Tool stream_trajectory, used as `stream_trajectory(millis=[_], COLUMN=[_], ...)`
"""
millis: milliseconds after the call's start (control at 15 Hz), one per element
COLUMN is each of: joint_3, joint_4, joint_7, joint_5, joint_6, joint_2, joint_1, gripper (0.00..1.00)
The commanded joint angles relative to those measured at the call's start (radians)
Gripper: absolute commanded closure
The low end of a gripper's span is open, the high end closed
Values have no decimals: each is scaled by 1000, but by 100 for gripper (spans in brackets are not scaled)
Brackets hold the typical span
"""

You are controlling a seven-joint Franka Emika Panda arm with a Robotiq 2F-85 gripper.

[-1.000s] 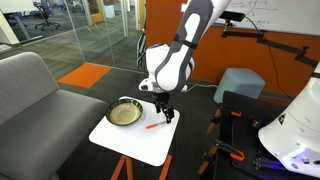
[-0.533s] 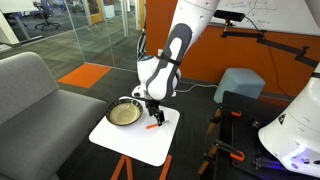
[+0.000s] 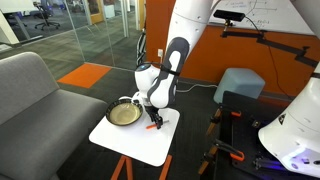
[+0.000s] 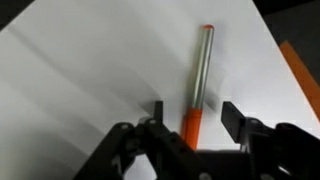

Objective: Put the pen in the bowl

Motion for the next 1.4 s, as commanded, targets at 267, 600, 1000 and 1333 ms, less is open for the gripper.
stream_trajectory(millis=[267,600,1000,1333], joint_3=[-31,-34,-36,-20], joint_4=[2,-54,-149,-86], joint_7=[136,167,131,147], joint_5=[-84,-103,-210,-205], joint_6=[31,34,-65,-92], joint_2=[-5,-71,-246,-273], joint_1=[22,18,36,58], gripper=[95,96,96,96])
